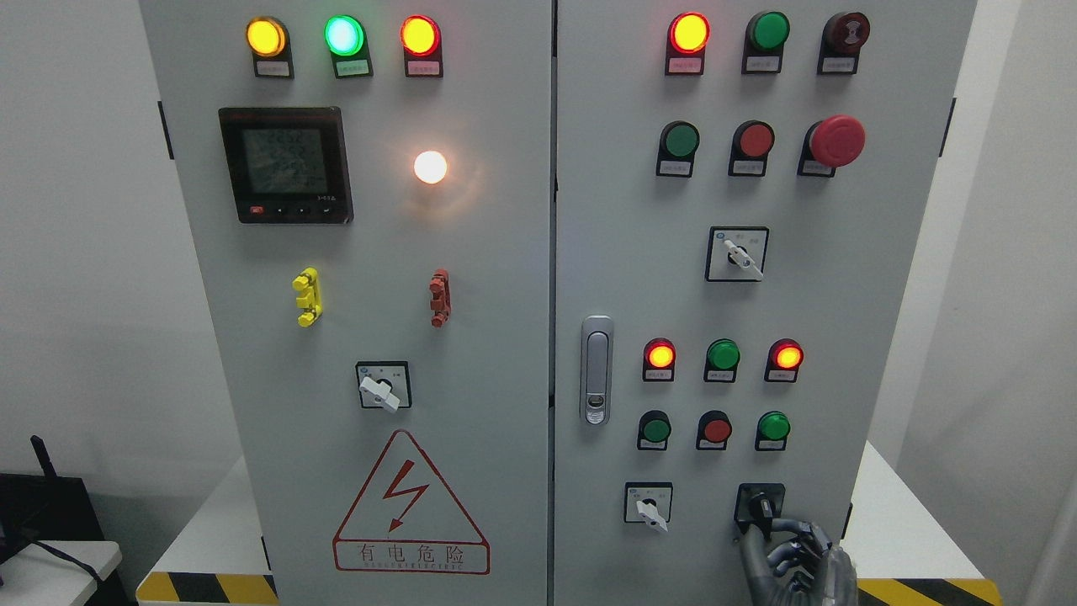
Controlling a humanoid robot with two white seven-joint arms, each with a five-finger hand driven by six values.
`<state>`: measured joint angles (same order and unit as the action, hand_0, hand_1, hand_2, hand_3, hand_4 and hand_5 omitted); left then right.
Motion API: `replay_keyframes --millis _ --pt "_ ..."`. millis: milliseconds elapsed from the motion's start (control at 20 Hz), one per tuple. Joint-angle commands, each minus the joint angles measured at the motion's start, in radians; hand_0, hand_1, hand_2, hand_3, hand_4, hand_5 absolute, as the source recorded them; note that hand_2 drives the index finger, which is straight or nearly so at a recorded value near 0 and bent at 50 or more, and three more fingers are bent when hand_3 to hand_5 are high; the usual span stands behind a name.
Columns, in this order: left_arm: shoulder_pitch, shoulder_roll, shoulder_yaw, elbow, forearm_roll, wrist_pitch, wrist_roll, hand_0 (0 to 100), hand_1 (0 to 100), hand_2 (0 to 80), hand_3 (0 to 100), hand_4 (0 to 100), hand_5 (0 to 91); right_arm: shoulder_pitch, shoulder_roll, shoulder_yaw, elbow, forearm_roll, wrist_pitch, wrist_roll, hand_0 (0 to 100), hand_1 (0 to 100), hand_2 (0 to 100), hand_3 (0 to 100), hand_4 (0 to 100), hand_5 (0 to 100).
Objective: Trip black knob to open circuit
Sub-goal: 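Close the right hand's fingers around the black rotary knob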
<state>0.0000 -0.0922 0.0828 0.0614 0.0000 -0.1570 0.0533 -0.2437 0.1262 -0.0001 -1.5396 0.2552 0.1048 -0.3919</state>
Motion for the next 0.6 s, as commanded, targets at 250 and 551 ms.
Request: replay_keyframes --millis 250,551 --pt "-0.008 -0.001 0.0 0.0 -0.032 0.001 0.0 12 39 0.0 0 0 0.0 -0.002 0.0 0.011 0.0 -0.002 0.0 0.005 46 75 53 85 89 98" --pt "-0.008 0.0 0.0 0.0 -0.032 0.001 0.0 12 39 0.0 0 0 0.0 -0.006 0.0 0.011 0.0 -0.005 0.0 0.007 46 74 56 87 90 98"
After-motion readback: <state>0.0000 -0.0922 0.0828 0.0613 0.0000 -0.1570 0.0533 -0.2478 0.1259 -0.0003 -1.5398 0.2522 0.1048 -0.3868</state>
